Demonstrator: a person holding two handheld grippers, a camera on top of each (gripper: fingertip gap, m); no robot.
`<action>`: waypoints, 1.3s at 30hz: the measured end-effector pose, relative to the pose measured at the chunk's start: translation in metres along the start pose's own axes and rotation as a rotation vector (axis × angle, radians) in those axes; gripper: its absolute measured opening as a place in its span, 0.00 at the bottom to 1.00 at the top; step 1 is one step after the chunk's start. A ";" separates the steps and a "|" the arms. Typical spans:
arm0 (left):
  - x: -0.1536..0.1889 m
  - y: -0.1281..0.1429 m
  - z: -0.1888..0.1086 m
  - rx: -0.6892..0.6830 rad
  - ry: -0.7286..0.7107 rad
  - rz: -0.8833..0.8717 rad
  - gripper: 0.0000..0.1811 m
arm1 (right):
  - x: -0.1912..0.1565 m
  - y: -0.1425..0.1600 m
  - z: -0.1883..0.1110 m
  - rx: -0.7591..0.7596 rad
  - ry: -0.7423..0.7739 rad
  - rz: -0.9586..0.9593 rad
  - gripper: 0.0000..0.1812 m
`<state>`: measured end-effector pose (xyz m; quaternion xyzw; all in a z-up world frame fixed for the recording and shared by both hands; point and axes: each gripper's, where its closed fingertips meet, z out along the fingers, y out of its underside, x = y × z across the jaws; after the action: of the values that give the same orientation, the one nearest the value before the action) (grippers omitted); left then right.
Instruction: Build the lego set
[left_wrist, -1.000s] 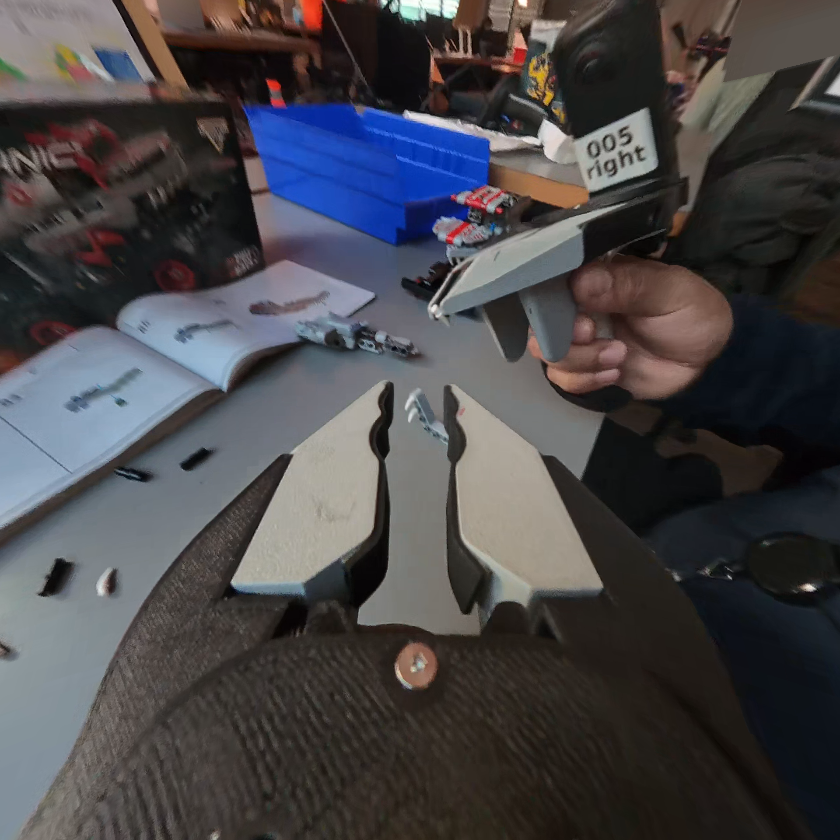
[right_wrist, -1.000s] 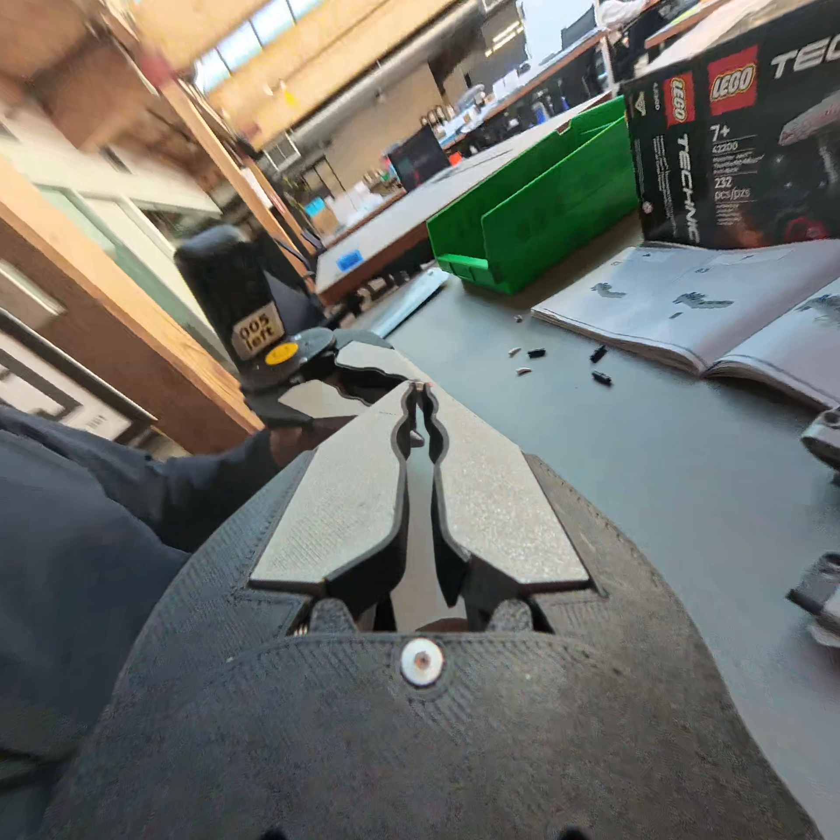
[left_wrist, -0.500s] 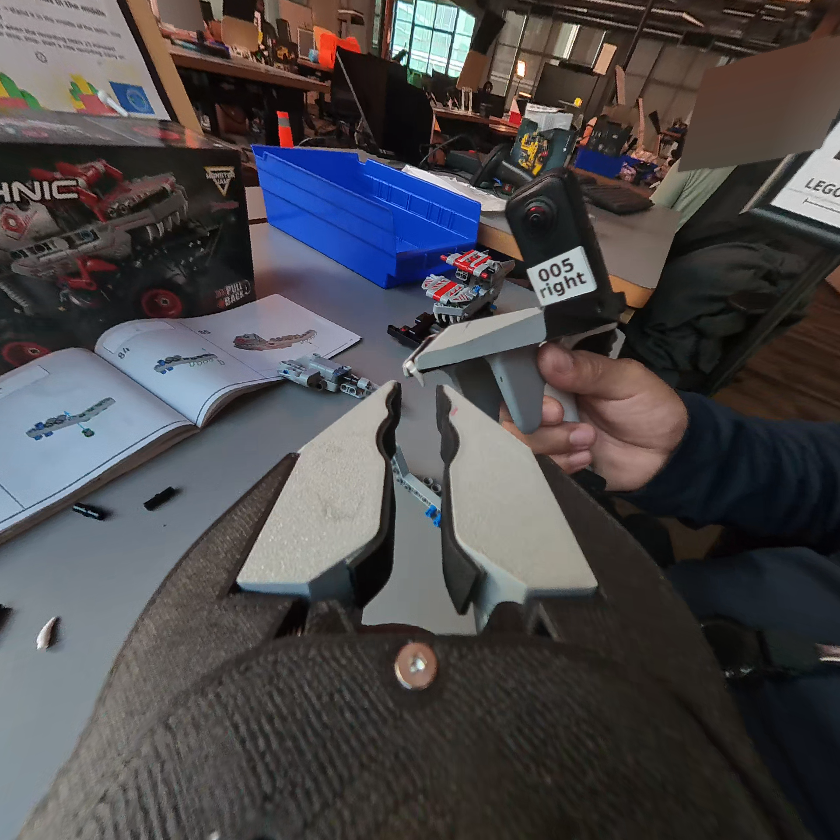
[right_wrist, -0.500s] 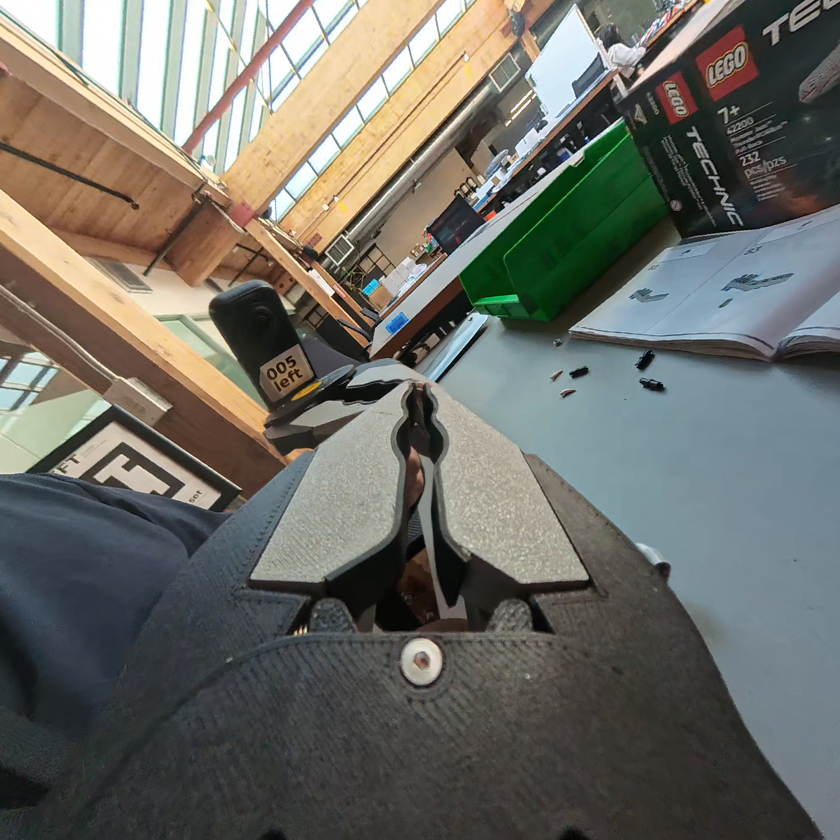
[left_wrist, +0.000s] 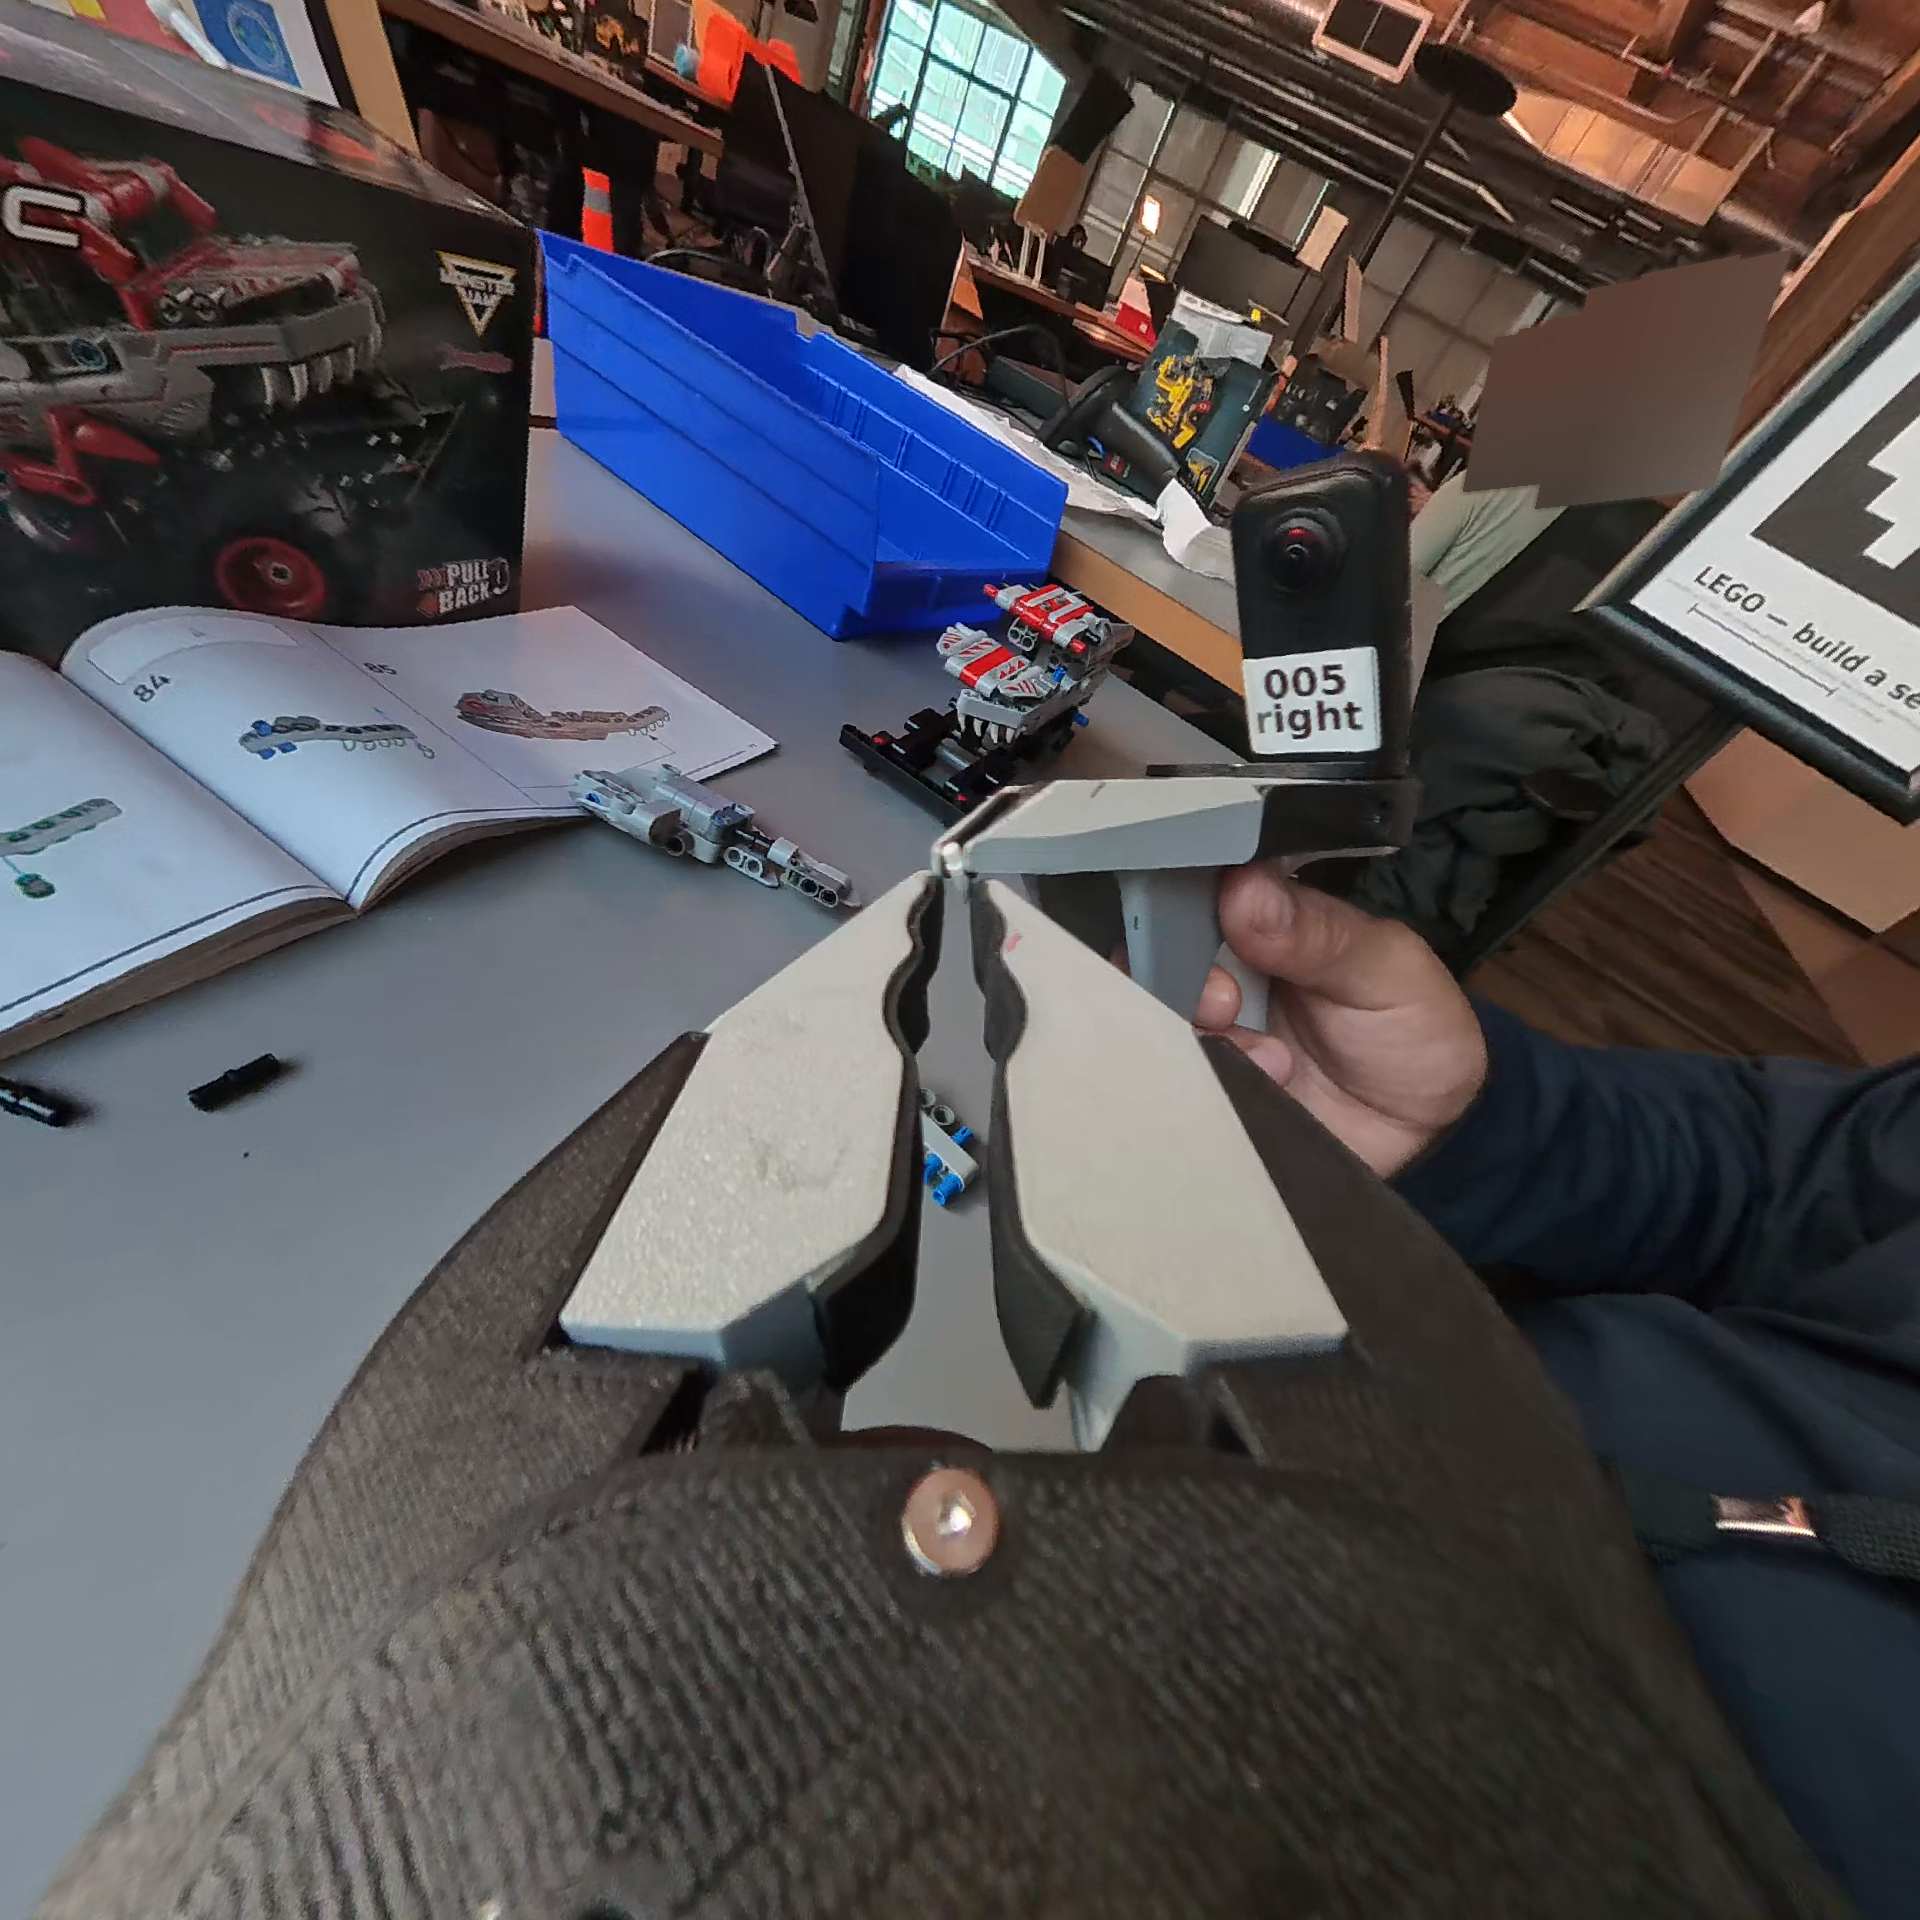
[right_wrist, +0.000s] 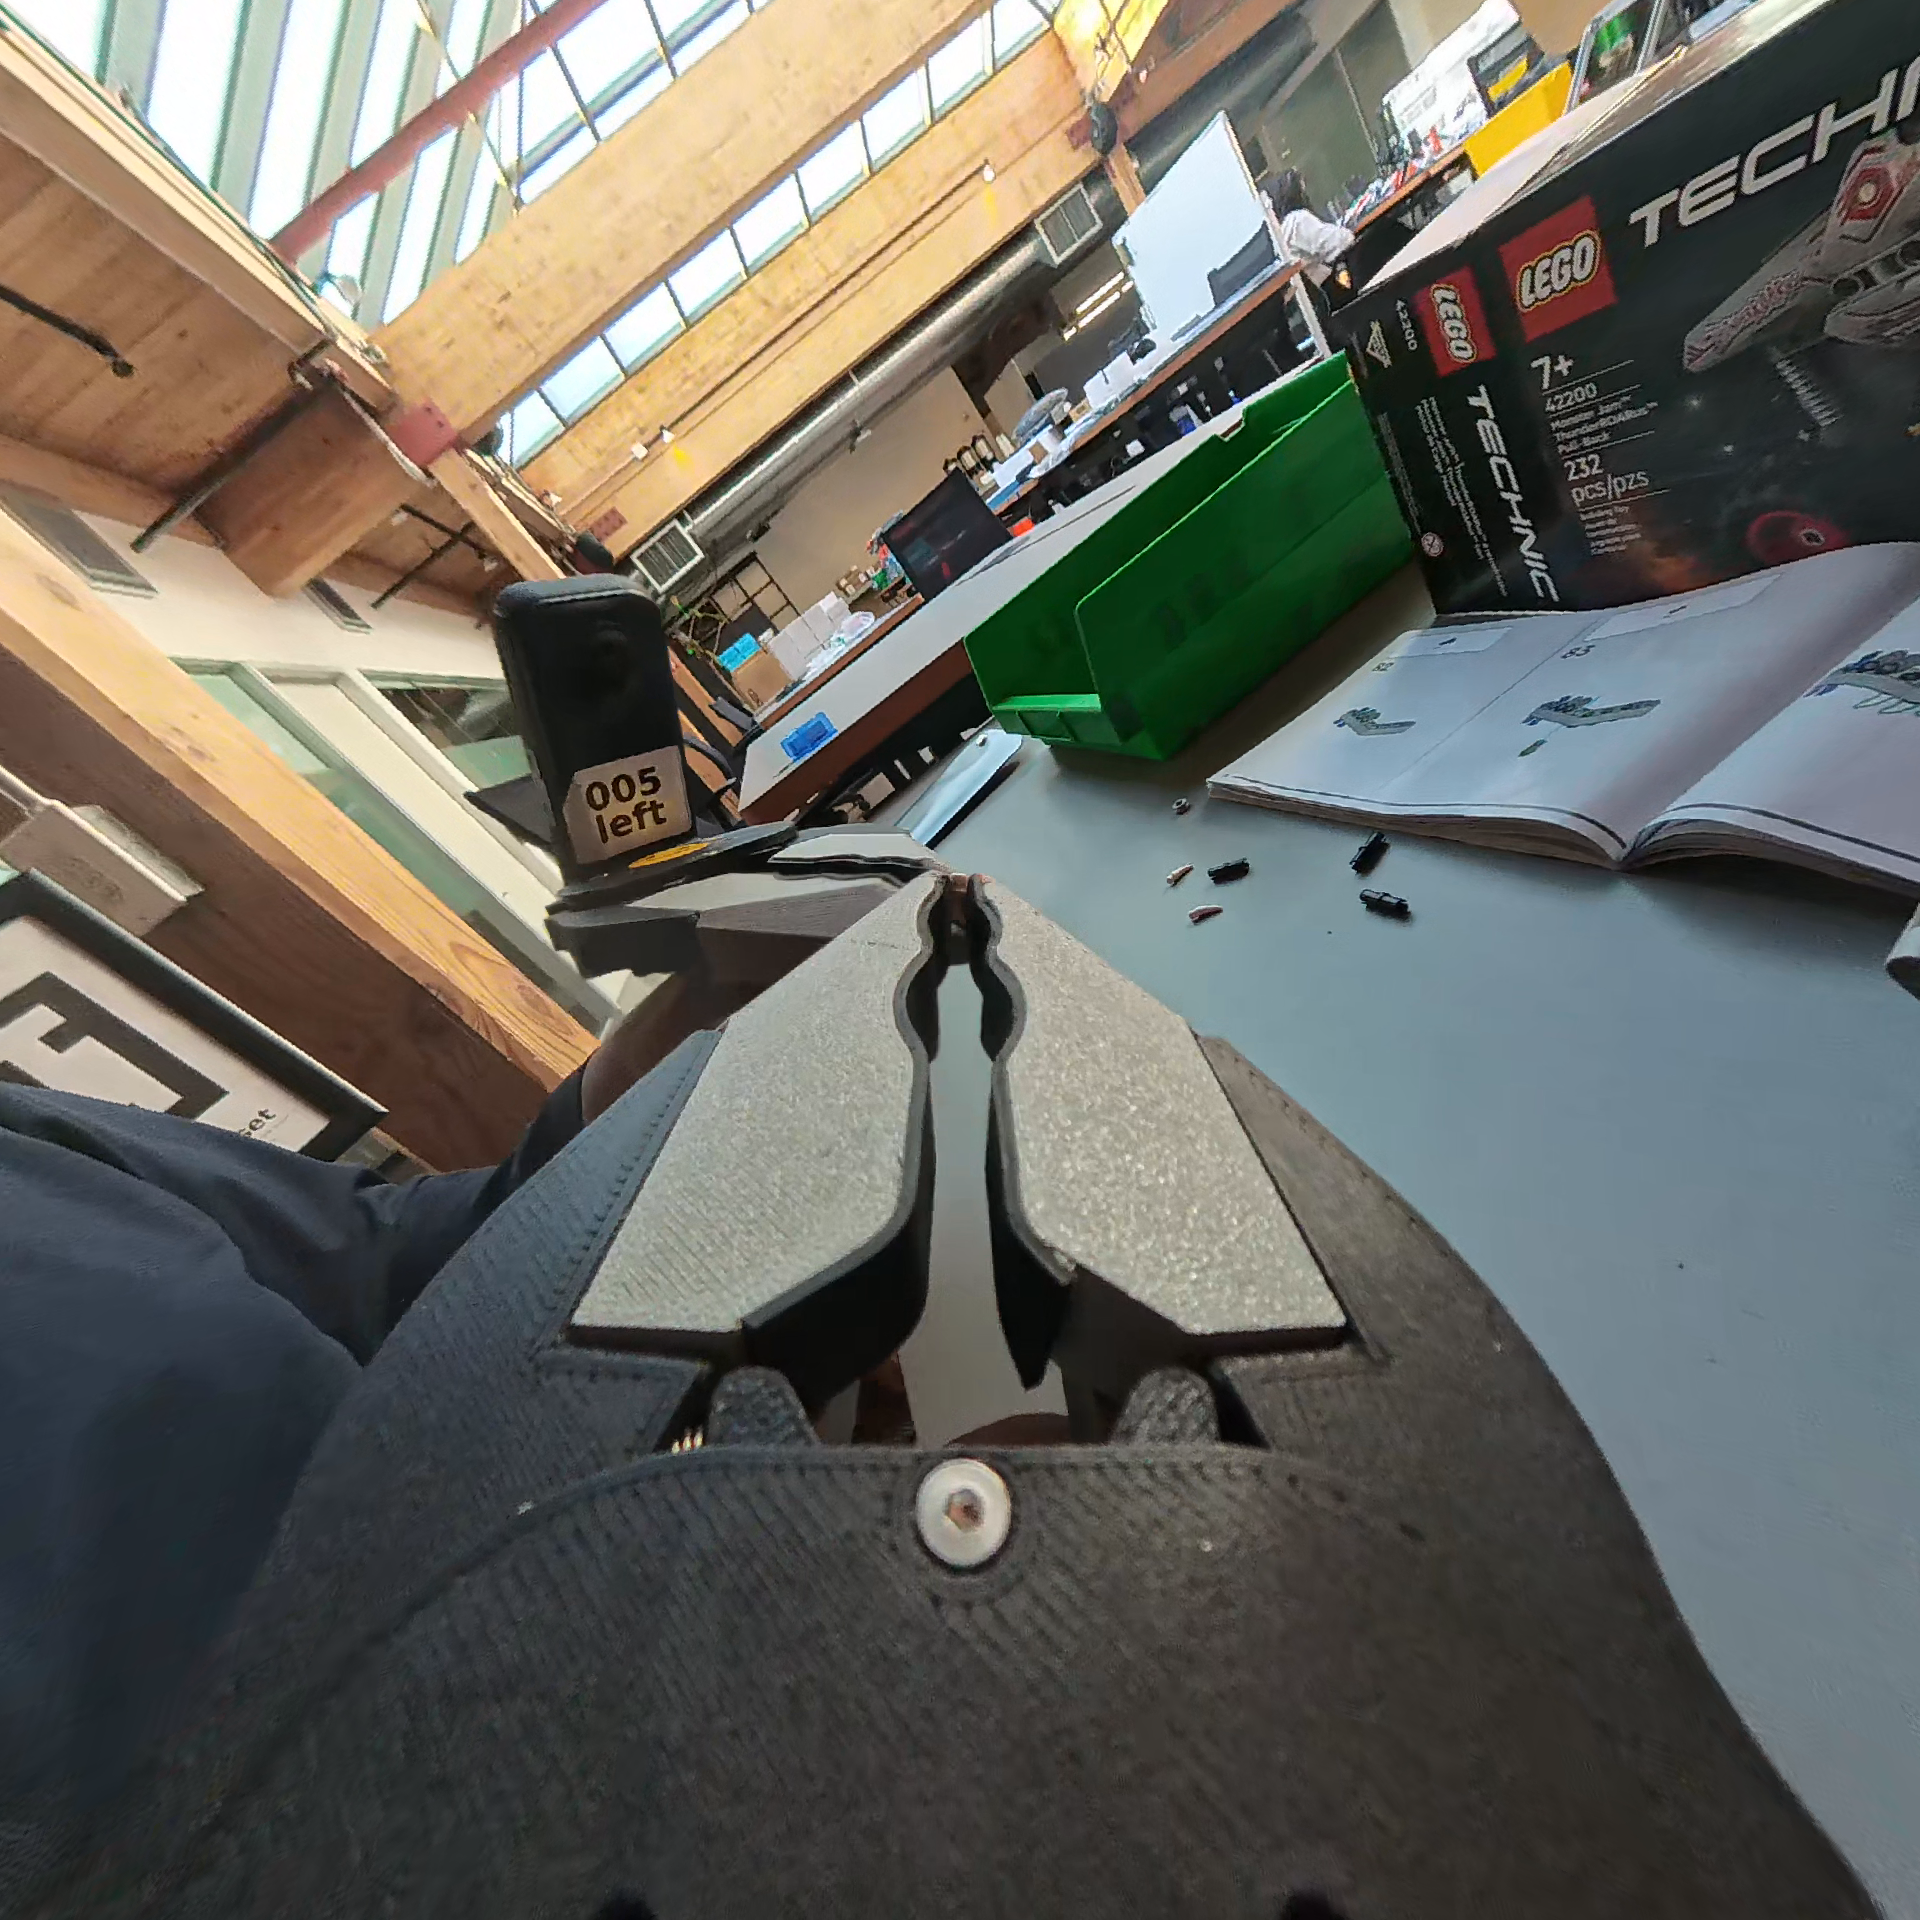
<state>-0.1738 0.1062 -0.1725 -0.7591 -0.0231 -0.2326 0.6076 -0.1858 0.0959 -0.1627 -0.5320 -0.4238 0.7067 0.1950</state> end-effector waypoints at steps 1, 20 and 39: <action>0.000 0.000 0.000 -0.001 0.004 -0.011 0.00 | 0.001 0.000 0.000 0.003 0.009 -0.012 0.00; 0.050 0.000 -0.031 -0.133 0.559 -0.218 0.00 | -0.041 -0.004 -0.020 -0.145 -0.328 -0.118 0.03; 0.056 0.009 -0.027 -0.231 0.570 -0.173 0.00 | -0.044 -0.003 -0.030 -0.250 -0.338 -0.178 0.00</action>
<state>-0.1299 0.0652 -0.1550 -0.7225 0.1098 -0.4878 0.4775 -0.1428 0.0776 -0.1372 -0.3865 -0.5799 0.7078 0.1156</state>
